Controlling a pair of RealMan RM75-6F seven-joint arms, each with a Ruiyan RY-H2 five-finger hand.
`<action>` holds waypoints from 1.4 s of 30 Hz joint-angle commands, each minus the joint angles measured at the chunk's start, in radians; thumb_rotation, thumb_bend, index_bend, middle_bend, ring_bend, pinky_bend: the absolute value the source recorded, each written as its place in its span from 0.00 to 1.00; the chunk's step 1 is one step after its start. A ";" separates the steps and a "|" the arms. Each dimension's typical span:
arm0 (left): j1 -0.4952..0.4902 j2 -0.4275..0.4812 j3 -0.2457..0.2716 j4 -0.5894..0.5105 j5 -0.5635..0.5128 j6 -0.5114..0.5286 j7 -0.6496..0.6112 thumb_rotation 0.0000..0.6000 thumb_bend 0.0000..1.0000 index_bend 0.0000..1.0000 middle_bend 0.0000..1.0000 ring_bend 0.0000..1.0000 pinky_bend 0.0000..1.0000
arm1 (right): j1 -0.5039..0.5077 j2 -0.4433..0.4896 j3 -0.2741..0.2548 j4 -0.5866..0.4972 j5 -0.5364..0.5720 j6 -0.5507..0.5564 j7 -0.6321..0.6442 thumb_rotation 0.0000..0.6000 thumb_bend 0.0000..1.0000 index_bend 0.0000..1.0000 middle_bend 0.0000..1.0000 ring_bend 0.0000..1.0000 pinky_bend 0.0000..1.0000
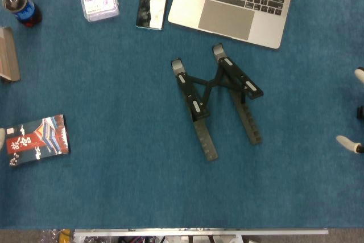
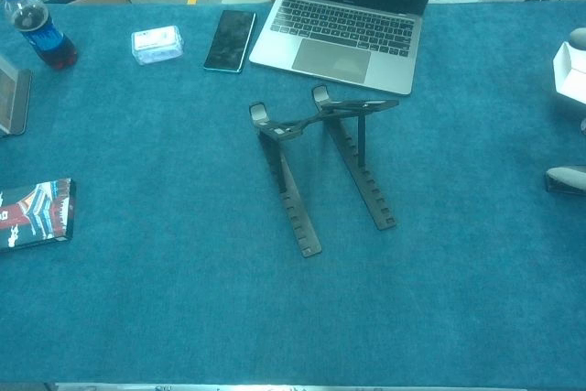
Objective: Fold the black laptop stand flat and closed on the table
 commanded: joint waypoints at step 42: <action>-0.014 -0.001 0.000 0.005 -0.002 -0.020 0.014 1.00 0.35 0.02 0.04 0.00 0.00 | 0.214 0.144 -0.062 -0.083 -0.093 -0.291 0.341 1.00 0.00 0.02 0.19 0.03 0.17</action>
